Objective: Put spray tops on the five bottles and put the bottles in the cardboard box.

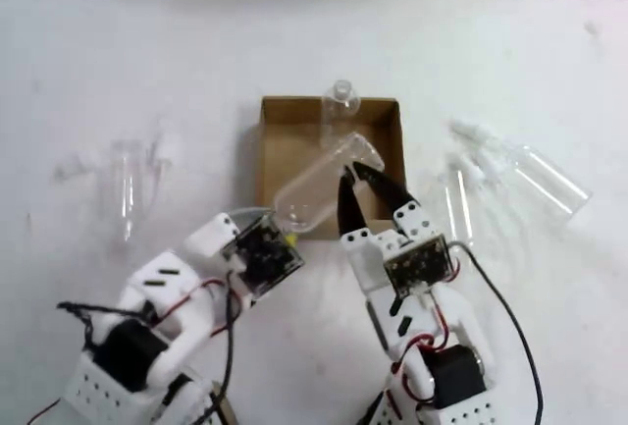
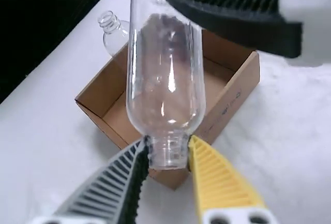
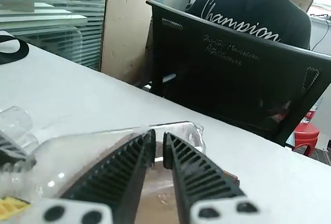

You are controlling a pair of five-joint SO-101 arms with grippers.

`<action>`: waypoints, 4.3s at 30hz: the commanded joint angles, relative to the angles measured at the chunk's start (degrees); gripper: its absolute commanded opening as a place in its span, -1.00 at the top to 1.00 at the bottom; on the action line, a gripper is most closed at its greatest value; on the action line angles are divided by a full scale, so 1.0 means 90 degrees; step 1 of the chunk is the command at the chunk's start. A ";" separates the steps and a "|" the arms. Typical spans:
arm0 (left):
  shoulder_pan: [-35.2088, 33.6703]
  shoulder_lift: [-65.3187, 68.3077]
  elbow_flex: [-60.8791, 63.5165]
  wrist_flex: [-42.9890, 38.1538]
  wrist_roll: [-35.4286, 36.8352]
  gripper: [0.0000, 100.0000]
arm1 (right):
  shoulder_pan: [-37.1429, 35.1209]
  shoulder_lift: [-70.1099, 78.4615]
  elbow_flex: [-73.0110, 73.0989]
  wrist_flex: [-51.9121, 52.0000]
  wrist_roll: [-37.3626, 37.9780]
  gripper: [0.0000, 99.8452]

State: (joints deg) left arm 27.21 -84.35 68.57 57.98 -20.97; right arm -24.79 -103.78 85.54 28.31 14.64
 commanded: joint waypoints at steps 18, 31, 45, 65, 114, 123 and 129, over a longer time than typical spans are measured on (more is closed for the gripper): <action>0.0093 -0.1197 -0.0049 0.0459 -0.0049 0.80 | -0.0454 0.0063 0.0186 -0.0122 0.0127 0.97; 0.0054 -0.1197 -0.0088 0.0459 0.0234 0.80 | -0.0396 0.0054 0.0147 -0.0083 0.0127 0.97; 0.0103 -0.1197 -0.0664 0.1123 0.0234 0.80 | 0.1363 0.0044 -0.0156 -0.0132 -0.0254 0.97; -0.0093 0.0933 -0.3136 0.1954 -0.0557 0.80 | 0.2242 0.0063 0.1250 -0.2281 -0.0947 0.97; -0.1656 1.3915 -1.4720 0.4923 -0.1104 0.80 | 0.1880 0.0103 0.1250 -0.1832 -0.0234 0.97; -0.1665 1.3866 -1.4672 0.4923 -0.1123 0.80 | 0.1880 0.0103 0.1250 -0.1832 -0.0234 0.97; -0.1656 1.3768 -1.4603 0.4952 -0.1104 0.80 | 0.1871 0.0493 0.1270 -0.2134 -0.0205 0.97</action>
State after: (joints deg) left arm 12.97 41.63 -61.10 102.29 -30.81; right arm -7.30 -101.23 96.44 11.16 12.18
